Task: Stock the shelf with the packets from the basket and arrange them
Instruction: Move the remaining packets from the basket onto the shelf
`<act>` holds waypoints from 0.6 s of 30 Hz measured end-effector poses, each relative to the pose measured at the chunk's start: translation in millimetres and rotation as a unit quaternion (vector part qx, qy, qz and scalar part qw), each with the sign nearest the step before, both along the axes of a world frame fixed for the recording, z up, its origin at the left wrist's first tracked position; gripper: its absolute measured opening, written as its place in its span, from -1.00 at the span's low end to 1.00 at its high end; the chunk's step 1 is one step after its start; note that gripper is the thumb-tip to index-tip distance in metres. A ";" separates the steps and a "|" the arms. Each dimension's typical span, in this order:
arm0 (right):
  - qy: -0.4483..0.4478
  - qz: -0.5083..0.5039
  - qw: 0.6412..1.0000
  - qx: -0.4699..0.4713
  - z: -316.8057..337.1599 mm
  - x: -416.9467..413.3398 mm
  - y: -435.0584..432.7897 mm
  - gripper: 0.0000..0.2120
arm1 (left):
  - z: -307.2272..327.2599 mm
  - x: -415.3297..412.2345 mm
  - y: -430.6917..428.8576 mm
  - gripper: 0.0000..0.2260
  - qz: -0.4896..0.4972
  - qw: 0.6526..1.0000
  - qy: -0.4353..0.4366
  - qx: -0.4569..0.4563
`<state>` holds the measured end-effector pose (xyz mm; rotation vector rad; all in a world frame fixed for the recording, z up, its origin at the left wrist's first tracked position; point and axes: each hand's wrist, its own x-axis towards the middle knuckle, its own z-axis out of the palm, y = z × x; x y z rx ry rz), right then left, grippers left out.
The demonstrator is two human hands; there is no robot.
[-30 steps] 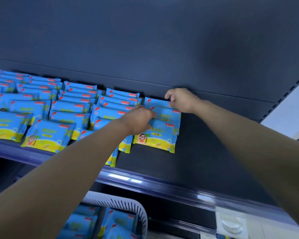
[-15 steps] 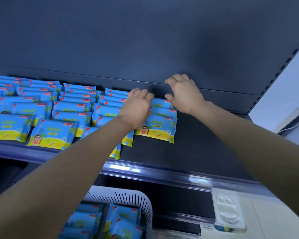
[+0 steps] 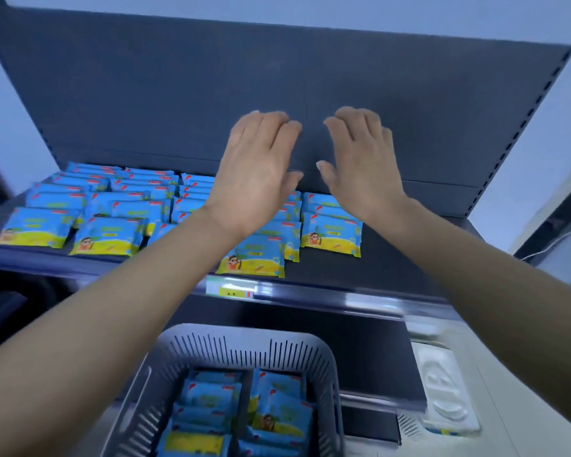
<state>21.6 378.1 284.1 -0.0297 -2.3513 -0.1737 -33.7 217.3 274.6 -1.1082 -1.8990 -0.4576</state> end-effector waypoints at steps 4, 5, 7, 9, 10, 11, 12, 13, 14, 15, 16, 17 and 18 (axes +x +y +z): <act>0.007 0.017 1.000 -0.018 -16.1 27.1 -37.8 -0.56 | -6.1 24.2 -34.5 -0.55 -0.019 1.000 0.001 0.006; -0.002 0.021 1.000 -0.019 -27.0 33.4 -47.2 -0.56 | -14.1 29.6 -43.3 -0.56 -0.025 1.000 -0.009 0.000; -0.036 0.027 0.999 -0.027 -54.8 44.2 -64.5 -0.57 | -37.5 38.5 -59.8 -0.58 -0.043 0.998 -0.038 -0.022; -0.094 0.023 0.995 -0.036 -90.8 54.7 -81.3 -0.56 | -73.2 45.5 -75.6 -0.60 -0.062 0.993 -0.081 -0.062; -0.121 0.020 0.992 -0.037 -111.1 59.2 -88.4 -0.55 | -94.1 48.0 -83.2 -0.60 -0.065 0.989 -0.103 -0.086; -0.142 0.019 0.989 -0.035 -131.3 63.3 -94.4 -0.55 | -114.9 50.3 -90.8 -0.59 -0.064 0.983 -0.127 -0.114; -0.156 0.019 0.987 -0.031 -149.8 67.1 -100.0 -0.56 | -134.4 52.5 -98.4 -0.59 -0.060 0.975 -0.156 -0.146; -0.180 0.018 0.983 -0.030 -167.5 70.0 -104.9 -0.56 | -151.5 54.8 -106.1 -0.58 -0.053 0.964 -0.187 -0.180; -0.216 0.014 0.976 -0.029 -183.5 73.4 -109.6 -0.56 | -168.9 56.7 -113.8 -0.56 -0.041 0.951 -0.217 -0.215; -0.262 0.009 0.964 -0.031 -198.8 76.1 -113.2 -0.57 | -185.4 58.5 -121.2 -0.55 -0.027 0.936 -0.249 -0.247; -0.308 0.004 0.951 -0.033 -214.1 78.0 -115.3 -0.58 | -201.0 59.8 -128.1 -0.53 -0.018 0.920 -0.279 -0.274; -0.343 0.004 0.939 -0.032 -229.6 79.4 -116.4 -0.58 | -215.3 60.7 -134.4 -0.53 -0.016 0.907 -0.303 -0.291; -0.374 0.007 0.927 -0.031 -244.0 81.3 -117.8 -0.59 | -227.3 61.5 -140.2 -0.53 -0.015 0.897 -0.321 -0.303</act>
